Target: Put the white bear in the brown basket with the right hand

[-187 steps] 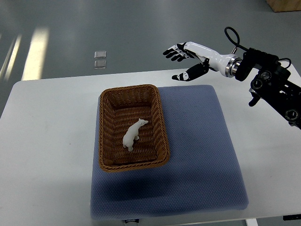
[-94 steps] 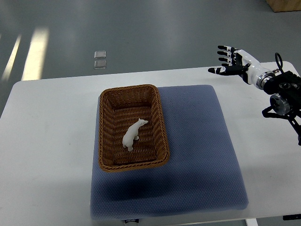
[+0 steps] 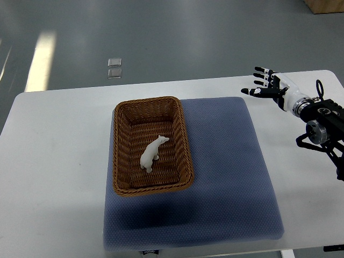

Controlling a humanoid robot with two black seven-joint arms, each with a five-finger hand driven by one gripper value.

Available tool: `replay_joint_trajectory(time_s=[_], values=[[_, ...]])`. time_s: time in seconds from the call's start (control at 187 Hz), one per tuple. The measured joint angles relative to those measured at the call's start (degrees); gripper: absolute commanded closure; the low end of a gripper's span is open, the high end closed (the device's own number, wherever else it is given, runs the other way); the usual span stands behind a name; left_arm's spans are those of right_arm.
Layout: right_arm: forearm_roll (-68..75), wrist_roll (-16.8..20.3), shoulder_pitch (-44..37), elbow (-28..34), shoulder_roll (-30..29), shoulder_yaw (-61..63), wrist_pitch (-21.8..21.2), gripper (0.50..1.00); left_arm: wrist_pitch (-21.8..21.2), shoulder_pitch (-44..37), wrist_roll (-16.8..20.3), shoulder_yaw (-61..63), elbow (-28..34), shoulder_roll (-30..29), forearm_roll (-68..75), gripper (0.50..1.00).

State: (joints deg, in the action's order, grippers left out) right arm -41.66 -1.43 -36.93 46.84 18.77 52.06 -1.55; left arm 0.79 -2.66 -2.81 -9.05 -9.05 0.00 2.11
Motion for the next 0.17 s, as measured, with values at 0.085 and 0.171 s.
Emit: replay_joint_trajectory(time_s=[0.085, 0.171], values=[[0.59, 0.02, 0.29, 0.07, -0.65, 0.0, -0.03, 0.574, 0.0, 0.0, 0.0, 0.0, 0.0, 0.0, 0.0, 0.5], [0.81, 0.02, 0.41, 0.15, -1.02, 0.0, -0.02, 0.574, 0.0, -0.01, 0.0, 0.0, 0.0, 0.0, 0.0, 0.5]])
